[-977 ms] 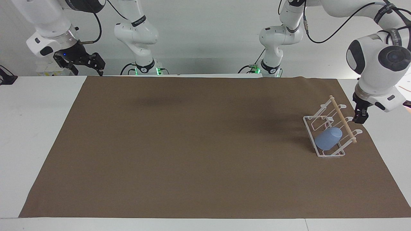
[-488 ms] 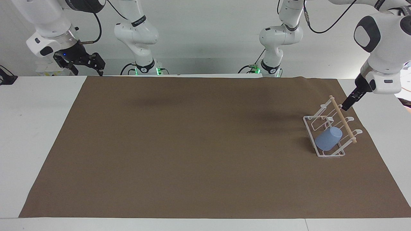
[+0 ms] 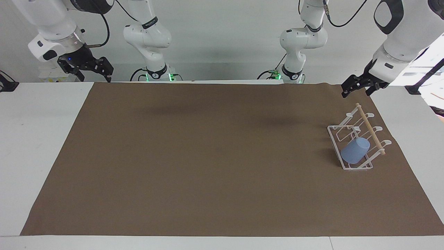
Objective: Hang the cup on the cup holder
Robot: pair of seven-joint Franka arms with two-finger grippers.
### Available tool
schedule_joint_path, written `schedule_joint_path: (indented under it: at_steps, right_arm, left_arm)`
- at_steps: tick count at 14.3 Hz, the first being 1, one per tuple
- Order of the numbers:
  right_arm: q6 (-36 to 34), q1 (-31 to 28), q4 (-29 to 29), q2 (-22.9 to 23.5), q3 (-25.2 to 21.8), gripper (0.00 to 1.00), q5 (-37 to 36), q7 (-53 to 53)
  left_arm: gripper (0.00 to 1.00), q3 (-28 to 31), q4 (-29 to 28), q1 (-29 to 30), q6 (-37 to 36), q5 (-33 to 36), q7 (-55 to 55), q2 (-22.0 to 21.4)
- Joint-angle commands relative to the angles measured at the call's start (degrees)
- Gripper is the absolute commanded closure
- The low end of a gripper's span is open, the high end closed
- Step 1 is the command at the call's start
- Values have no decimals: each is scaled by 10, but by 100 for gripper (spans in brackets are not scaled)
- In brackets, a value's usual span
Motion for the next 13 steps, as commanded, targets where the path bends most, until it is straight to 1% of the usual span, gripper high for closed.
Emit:
schedule_joint_path:
  at_steps: [1, 3, 4, 5, 6, 7, 13]
  right_arm:
    - [-5, 0, 2, -2, 2, 1, -9, 3]
    - [-4, -1, 2, -2, 3, 1, -9, 3]
    - [-4, -1, 2, -2, 3, 1, -10, 3]
    - [-3, 0, 2, -2, 3, 1, -11, 3]
    - [-3, 1, 3, -2, 3, 1, -11, 3]
    - [-3, 2, 5, -2, 3, 1, -11, 3]
    - [-3, 2, 4, -2, 4, 1, -11, 3]
  left_arm:
    - [0, 4, -3, -32, -4, -13, 27, -8]
    - [0, 7, 16, -48, -4, -13, 24, -3]
    - [0, 9, 19, -46, -4, -15, 23, 4]
    - [0, 8, 24, -43, -4, -18, 24, 18]
    - [0, 8, 41, -41, -4, -18, 25, 25]
    - [0, 7, 45, -38, -3, -18, 25, 28]
    - [0, 7, 45, -30, -3, -17, 30, 27]
